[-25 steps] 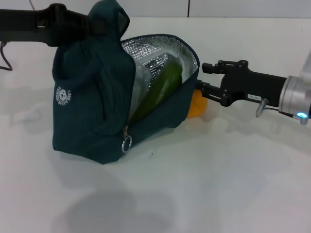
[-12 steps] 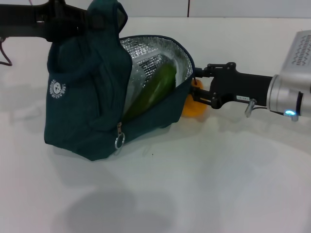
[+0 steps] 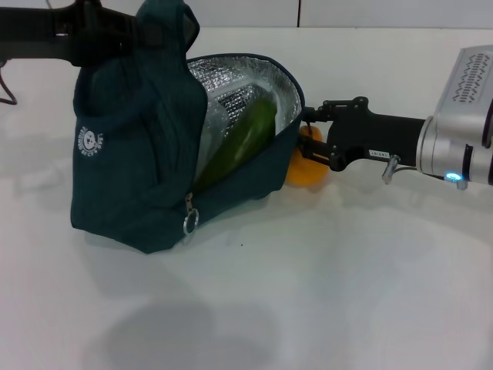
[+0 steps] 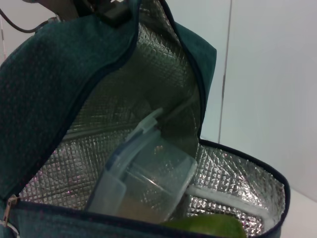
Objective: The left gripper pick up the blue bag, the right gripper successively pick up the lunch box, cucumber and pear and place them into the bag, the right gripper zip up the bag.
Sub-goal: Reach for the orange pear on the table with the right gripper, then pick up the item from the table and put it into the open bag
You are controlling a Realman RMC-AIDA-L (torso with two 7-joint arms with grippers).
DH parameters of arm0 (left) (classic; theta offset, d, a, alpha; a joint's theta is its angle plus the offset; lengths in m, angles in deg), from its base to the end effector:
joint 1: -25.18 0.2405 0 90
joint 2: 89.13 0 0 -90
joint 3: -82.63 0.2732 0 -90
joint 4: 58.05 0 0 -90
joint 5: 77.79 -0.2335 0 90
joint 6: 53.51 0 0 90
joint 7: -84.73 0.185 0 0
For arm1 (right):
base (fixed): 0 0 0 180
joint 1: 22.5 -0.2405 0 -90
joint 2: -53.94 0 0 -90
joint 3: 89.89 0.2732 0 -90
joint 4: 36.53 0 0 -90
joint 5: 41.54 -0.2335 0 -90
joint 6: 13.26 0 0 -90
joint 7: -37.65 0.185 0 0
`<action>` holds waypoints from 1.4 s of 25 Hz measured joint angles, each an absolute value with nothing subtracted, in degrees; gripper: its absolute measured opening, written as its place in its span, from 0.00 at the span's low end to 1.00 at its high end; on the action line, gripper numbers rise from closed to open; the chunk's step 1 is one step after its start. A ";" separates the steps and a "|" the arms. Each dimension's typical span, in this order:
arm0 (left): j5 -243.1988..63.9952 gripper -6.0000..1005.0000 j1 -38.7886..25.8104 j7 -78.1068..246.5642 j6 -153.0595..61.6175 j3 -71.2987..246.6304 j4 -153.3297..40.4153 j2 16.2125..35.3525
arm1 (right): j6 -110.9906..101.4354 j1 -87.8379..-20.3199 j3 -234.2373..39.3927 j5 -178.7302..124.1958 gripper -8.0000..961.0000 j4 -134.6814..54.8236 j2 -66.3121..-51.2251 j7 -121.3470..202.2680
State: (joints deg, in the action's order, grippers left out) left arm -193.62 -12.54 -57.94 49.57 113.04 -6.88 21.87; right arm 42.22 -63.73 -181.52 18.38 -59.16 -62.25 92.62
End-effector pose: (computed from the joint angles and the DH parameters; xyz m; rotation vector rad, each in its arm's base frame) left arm -0.2203 0.4112 0.0815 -2.4464 -1.6710 -0.8754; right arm 0.1999 0.4369 -0.1284 -2.6355 0.2027 0.5975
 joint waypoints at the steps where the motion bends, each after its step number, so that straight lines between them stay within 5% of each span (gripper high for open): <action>1: -193.62 0.05 -12.54 -57.93 49.57 113.04 -6.85 21.87 | 42.15 -63.66 -181.53 18.36 0.35 -59.24 -62.24 92.46; 19: -193.62 0.05 -12.41 -57.77 49.58 113.04 -6.76 21.86 | 42.57 -62.81 -181.34 18.14 0.13 -59.55 -62.24 92.27; 35: -193.43 0.05 -11.66 -57.64 49.58 113.04 -7.02 21.79 | 47.58 -51.22 -174.00 18.21 0.05 -70.51 -61.41 92.46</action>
State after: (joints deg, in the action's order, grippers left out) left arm -193.43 -11.66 -57.64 49.58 113.04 -7.02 21.79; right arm 47.58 -51.22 -174.00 18.21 -70.51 -61.41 92.46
